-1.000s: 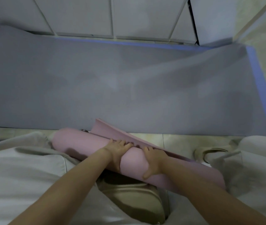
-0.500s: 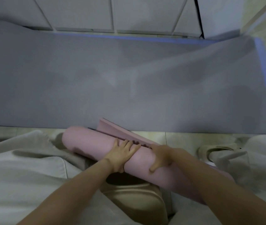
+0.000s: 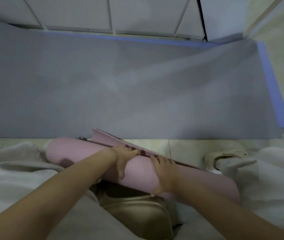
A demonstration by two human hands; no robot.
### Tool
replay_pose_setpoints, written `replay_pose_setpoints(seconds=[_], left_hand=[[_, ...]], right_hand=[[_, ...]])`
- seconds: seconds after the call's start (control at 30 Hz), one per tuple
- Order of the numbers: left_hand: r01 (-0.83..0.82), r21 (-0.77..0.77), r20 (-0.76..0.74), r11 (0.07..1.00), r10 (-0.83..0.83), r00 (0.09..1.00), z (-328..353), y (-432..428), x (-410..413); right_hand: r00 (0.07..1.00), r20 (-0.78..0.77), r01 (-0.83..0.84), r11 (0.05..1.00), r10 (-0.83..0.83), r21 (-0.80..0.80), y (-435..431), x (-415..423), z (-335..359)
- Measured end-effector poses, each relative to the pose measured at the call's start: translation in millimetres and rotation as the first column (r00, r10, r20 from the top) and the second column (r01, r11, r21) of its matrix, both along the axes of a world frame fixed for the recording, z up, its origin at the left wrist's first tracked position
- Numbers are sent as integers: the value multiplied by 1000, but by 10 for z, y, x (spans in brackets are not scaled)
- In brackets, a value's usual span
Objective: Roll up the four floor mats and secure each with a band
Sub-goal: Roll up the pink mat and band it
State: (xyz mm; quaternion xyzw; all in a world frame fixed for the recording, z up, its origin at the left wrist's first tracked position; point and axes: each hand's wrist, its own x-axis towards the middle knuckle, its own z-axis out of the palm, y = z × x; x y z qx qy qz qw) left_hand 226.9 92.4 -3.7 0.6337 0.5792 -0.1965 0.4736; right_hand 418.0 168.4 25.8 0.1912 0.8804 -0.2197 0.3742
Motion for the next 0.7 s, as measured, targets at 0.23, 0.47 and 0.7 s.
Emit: replay_pose_setpoints(seconds=[0.23,0.47,0.7], left_hand=[[-17,65,-113,998,24,993,-73,-125,174],[13,238,-290,971,58,955,-138,-530,526],[-37,314,-209,949,107,972,-224,-465,388]], right_hand=[[995,79,77,991,-68,-109,152,-109,-182],[977,187,132,974,-97,-185,310,-226,-311],[953,250,235,939,-171,-252,407,-228,-368]])
